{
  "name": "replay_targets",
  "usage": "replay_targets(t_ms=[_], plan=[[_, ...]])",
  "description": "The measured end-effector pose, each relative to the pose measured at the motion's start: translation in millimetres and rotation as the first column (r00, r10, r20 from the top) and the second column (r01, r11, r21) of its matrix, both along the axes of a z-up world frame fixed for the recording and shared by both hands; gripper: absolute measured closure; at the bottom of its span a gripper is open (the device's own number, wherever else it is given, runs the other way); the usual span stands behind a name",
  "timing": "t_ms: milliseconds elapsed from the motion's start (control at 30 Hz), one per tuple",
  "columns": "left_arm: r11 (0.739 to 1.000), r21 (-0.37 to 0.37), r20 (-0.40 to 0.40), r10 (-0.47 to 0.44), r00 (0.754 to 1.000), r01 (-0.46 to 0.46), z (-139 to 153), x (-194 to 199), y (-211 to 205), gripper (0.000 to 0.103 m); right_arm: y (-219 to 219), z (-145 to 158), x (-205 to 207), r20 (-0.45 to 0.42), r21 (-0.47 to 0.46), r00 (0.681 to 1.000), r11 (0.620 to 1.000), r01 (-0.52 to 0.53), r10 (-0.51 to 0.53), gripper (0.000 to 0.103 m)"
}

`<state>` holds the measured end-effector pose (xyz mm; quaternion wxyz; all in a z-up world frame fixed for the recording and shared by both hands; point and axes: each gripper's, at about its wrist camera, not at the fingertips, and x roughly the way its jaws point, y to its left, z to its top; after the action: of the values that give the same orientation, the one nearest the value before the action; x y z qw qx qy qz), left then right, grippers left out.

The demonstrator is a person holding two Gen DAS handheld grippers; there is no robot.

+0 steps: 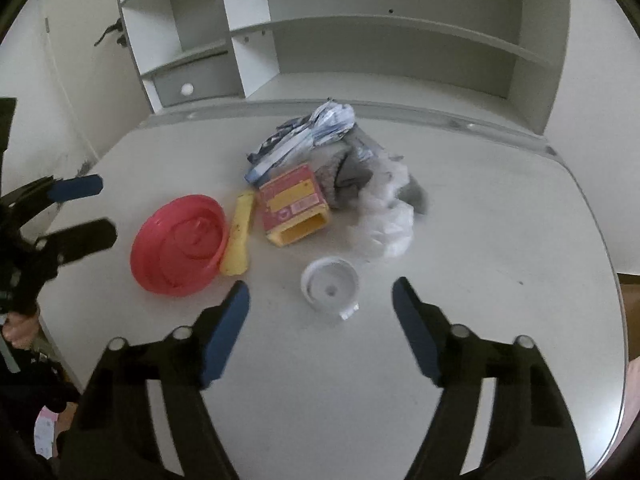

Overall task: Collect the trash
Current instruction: 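Grasp the white bottle cap with the right tool while the left tool grasps the red lid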

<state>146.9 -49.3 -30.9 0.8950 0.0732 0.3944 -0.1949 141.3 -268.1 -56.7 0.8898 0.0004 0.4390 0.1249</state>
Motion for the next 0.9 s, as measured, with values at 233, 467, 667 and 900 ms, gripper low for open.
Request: replay_targets(t_ms=[233,467,667,900], plan=[[0.998,0.024,-0.015,-0.056,0.998,0.056,-12,0,-16,0.007,2,-10,10,-0.009,-0.026,1.0,1.0,-0.001,0.0,0.073],[0.994,0.04,-0.038,-0.097,0.995,0.098,-22,6,-38,0.007,-13,-7,-2,0.005,0.005,1.0,1.0,0.009,-0.009,0.073],[0.99,0.07,-0.057,-0.116,0.992,0.119,-31,11,-54,0.007,-16,-4,-8,0.01,0.02,1.0,1.0,0.005,-0.005,0.073],[0.989,0.108,-0.094,-0.092,0.991,0.103,-45,23,-62,0.007,-18,-3,-10,0.014,0.023,1.0,1.0,0.006,-0.006,0.073]])
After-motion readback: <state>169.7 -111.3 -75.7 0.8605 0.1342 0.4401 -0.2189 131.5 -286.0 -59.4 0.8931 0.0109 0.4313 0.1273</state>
